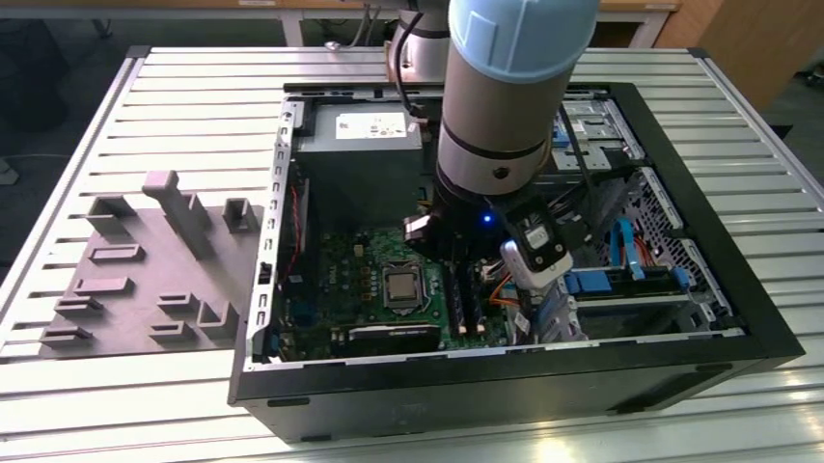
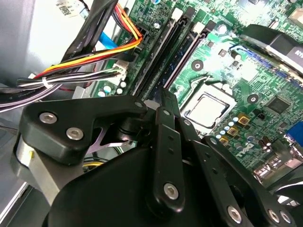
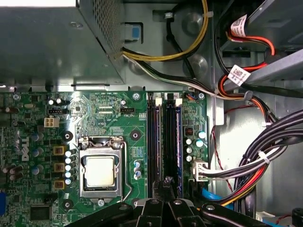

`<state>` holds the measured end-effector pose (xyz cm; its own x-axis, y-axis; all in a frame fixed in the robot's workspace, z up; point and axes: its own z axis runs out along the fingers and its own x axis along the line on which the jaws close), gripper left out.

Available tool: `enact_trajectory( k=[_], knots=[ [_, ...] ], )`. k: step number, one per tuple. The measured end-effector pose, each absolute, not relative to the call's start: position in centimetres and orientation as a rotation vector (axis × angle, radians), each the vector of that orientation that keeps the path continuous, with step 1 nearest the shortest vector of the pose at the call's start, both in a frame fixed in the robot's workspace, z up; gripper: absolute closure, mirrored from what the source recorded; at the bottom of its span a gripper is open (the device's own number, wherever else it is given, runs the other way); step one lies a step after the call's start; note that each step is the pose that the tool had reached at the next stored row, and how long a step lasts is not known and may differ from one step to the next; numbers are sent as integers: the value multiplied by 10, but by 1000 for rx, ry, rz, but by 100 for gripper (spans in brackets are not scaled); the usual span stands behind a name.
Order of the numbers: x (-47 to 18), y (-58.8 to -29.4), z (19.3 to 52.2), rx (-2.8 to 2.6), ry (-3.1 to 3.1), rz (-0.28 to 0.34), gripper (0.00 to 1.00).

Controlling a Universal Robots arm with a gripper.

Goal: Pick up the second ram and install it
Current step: 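Press down the second ram until it locks into place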

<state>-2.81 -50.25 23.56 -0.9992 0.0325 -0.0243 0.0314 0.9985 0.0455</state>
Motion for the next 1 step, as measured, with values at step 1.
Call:
enact_trajectory(
  k=[1],
  knots=[
    [-28,-503,236,50,3115,70,89]
  ],
)
